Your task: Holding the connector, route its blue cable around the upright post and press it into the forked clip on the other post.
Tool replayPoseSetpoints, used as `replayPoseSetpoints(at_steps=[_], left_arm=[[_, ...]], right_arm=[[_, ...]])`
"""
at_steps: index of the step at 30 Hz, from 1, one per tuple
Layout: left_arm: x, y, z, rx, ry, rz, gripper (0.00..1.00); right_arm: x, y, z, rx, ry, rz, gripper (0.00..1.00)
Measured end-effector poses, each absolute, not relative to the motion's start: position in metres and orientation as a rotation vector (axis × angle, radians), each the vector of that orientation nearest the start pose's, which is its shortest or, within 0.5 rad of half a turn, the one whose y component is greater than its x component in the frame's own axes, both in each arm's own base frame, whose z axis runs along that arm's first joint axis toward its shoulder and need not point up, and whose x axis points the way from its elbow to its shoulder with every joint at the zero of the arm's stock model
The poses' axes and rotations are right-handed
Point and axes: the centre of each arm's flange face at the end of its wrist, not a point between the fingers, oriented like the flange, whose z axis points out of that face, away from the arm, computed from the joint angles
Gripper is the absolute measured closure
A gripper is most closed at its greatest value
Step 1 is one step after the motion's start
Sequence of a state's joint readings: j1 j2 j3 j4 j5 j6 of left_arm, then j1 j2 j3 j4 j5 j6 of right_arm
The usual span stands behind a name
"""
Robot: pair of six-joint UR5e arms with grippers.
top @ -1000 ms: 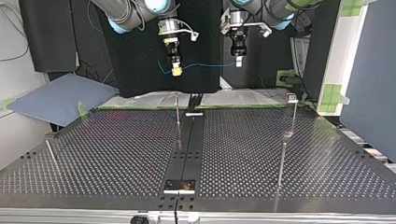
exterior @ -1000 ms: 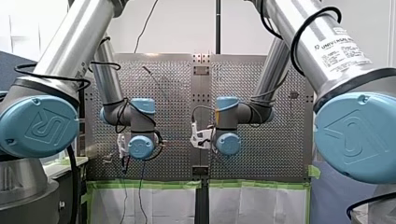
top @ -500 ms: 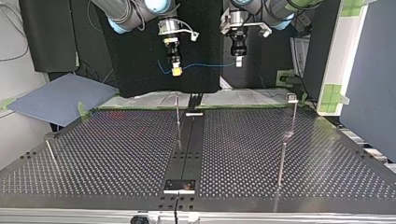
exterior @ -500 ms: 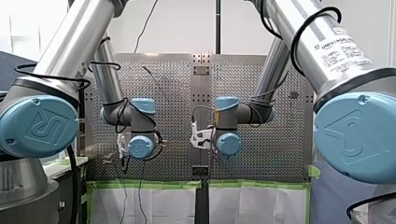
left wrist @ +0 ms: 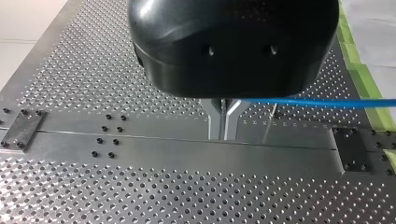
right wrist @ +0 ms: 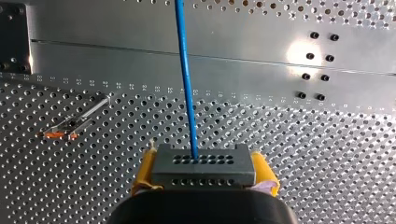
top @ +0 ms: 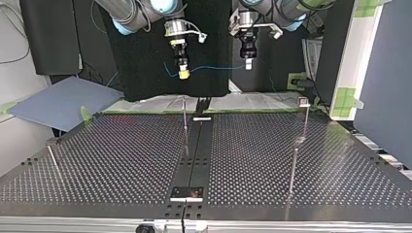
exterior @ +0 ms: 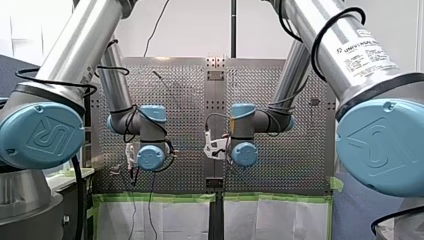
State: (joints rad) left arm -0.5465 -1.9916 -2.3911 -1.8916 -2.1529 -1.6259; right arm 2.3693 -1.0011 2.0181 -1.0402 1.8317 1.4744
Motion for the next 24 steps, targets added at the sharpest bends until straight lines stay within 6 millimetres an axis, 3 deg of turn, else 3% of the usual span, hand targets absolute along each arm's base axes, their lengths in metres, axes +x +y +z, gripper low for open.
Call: replayPoseSetpoints(at_steps=[24], left_arm=[[0.288,-0.2643,0.0761,-0.082,1.563,-0.003,0.99]], right_arm=[[0.4565,-0.2925,0.0849,1.596,-0.813,1.539,1.0]])
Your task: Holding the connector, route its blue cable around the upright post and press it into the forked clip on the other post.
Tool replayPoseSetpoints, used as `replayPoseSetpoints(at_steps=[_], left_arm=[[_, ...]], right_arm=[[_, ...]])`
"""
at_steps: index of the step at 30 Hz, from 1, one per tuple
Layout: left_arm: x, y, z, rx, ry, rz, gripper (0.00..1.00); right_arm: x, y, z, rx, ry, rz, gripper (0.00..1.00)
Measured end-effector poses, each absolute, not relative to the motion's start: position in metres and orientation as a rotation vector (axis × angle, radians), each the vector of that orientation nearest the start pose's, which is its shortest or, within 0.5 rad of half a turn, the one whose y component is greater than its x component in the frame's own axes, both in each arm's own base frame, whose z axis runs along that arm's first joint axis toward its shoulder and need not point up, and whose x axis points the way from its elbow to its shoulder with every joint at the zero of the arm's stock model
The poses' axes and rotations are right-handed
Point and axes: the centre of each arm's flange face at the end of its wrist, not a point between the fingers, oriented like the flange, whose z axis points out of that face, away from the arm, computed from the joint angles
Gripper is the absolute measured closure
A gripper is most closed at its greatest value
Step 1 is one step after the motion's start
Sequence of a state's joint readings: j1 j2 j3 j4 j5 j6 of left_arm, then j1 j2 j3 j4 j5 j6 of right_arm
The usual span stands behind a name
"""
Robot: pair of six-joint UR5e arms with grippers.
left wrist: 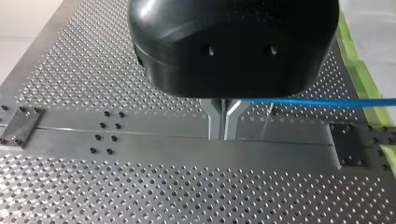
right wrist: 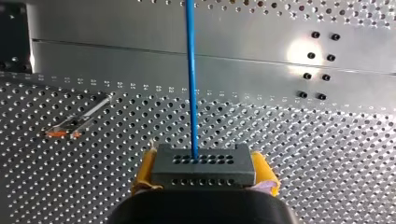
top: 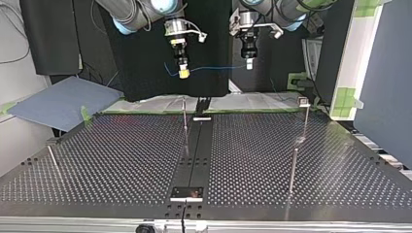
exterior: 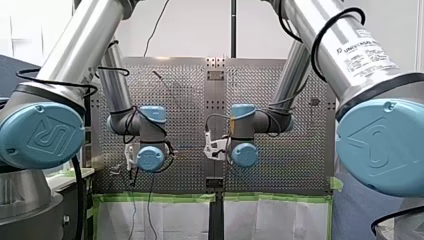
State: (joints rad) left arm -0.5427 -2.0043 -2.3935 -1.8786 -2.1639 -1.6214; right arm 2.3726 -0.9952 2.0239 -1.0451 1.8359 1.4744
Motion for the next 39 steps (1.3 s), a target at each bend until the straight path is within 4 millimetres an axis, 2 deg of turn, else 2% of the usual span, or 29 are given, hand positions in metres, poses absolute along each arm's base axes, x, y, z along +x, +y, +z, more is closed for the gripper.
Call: replayPoseSetpoints(at_steps=[5,21,27,39], left_arm=[[0.289,-0.263,0.065,-0.087,1.563,0.005,0.99],[0.28,-0.258,0.014,-0.062,1.619,0.035,0.99],[0.273,-0.254,-0.004,-0.042,1.66,0.057,0.99],[0.272,-0.253,-0.007,-0.039,1.667,0.061,0.99]], right_arm=[[0.453,-0.282,0.063,1.618,-0.816,1.523,1.0],[0.444,-0.272,-0.004,1.684,-0.83,1.467,1.0],[0.442,-0.271,-0.011,1.697,-0.833,1.456,1.0],[0.442,-0.27,-0.011,1.698,-0.833,1.455,1.0]])
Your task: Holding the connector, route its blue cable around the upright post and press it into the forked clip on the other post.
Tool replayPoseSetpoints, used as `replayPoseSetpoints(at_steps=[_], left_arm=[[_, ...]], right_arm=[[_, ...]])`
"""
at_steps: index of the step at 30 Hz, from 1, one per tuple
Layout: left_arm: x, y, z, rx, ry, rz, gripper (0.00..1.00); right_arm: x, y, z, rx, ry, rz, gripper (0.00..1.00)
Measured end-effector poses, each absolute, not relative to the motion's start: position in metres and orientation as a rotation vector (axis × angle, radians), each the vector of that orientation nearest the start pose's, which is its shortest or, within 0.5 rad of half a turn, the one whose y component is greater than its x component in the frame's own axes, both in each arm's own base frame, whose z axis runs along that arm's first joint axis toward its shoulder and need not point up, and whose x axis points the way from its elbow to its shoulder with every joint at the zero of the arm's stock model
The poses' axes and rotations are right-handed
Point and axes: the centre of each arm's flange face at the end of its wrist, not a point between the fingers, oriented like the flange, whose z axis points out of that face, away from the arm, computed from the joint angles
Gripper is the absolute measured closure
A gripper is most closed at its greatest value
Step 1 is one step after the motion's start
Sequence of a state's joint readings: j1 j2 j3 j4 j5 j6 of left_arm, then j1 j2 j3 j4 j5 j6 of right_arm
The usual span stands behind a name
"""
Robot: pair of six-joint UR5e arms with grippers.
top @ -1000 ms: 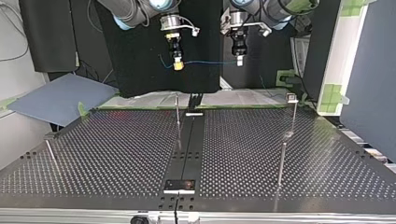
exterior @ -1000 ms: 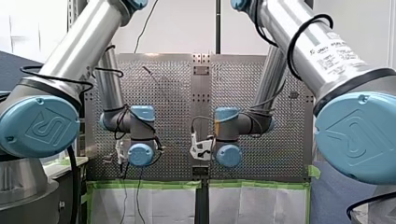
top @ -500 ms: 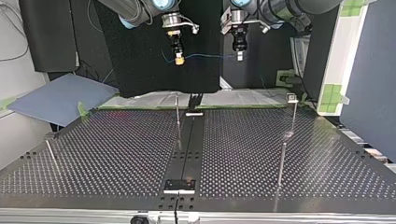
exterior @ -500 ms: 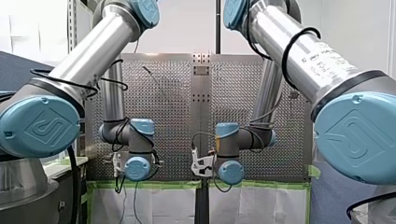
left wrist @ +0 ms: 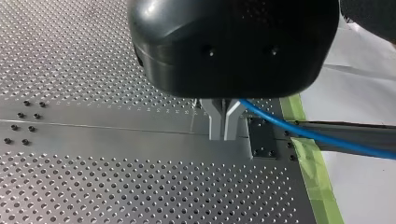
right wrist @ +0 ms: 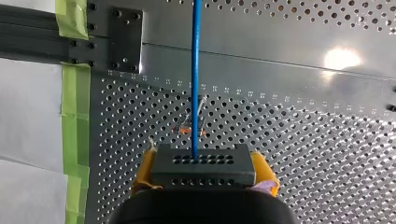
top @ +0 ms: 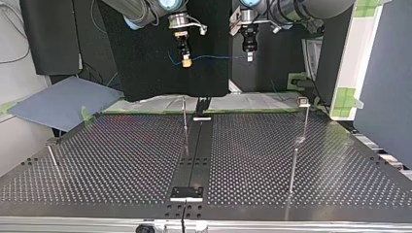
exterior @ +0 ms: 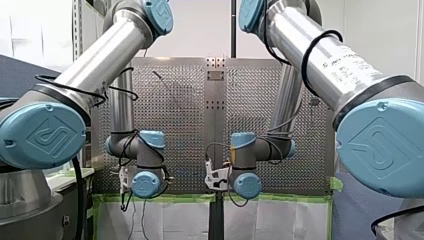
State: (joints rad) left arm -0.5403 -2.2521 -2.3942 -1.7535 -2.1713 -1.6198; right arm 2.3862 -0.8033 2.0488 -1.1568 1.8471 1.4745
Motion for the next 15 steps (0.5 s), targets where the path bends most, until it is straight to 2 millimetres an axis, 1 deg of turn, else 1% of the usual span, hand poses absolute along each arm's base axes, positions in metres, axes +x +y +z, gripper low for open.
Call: replayPoseSetpoints(at_steps=[10,13,15], left_arm=[[0.272,-0.251,-0.006,-0.031,1.673,0.068,0.99],[0.278,-0.248,-0.001,-0.021,1.672,0.081,0.99],[0.288,-0.247,0.005,-0.024,1.663,0.099,0.99]], right_arm=[[0.442,-0.27,-0.011,1.697,-0.832,1.456,1.0],[0.451,-0.27,-0.001,1.683,-0.83,1.468,1.0],[0.461,-0.269,0.01,1.665,-0.834,1.488,1.0]])
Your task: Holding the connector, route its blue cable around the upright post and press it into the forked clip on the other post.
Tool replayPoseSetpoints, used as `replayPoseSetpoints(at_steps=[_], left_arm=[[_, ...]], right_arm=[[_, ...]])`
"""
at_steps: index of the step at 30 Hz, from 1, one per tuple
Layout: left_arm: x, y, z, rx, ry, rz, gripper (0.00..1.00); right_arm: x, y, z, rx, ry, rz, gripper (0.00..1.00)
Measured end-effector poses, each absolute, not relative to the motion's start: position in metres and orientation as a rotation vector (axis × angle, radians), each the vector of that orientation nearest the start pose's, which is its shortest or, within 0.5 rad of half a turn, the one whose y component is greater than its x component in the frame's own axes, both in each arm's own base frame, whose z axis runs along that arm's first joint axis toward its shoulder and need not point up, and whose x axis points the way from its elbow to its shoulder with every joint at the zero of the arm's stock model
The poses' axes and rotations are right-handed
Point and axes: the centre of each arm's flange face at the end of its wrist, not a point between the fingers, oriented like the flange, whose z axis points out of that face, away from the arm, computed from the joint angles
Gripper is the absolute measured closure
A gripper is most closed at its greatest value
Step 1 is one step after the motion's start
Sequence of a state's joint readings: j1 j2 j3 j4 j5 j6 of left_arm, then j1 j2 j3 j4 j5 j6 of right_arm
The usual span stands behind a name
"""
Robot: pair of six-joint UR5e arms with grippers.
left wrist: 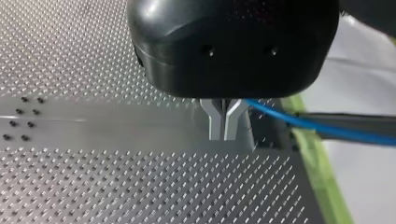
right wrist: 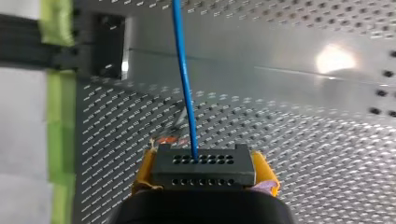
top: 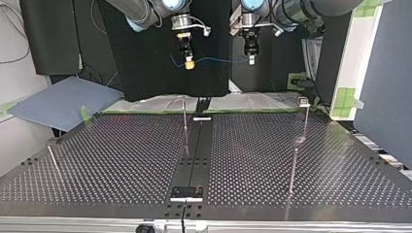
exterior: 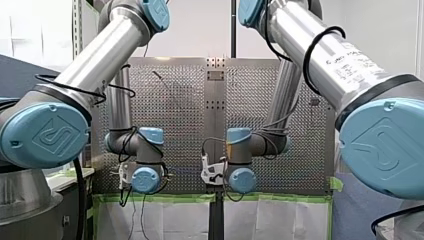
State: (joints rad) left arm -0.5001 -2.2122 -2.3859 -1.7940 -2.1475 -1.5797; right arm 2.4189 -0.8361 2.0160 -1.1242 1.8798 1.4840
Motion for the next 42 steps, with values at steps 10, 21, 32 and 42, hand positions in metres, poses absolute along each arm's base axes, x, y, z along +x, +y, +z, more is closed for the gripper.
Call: replayPoseSetpoints(at_steps=[10,21,32,42], left_arm=[[0.331,-0.237,0.036,-0.037,1.623,0.187,0.99],[0.355,-0.221,0.068,-0.109,1.604,0.163,0.99],[0.367,-0.233,0.109,-0.061,1.581,0.066,0.99],[0.373,-0.237,0.15,-0.13,1.482,-0.057,0.99]], right_arm=[[0.494,-0.281,0.066,1.576,-0.883,1.595,1.0],[0.496,-0.298,0.12,1.501,-0.957,1.641,1.0],[0.503,-0.305,0.158,1.462,-0.94,1.666,1.0],[0.501,-0.307,0.184,1.446,-0.934,1.67,1.0]])
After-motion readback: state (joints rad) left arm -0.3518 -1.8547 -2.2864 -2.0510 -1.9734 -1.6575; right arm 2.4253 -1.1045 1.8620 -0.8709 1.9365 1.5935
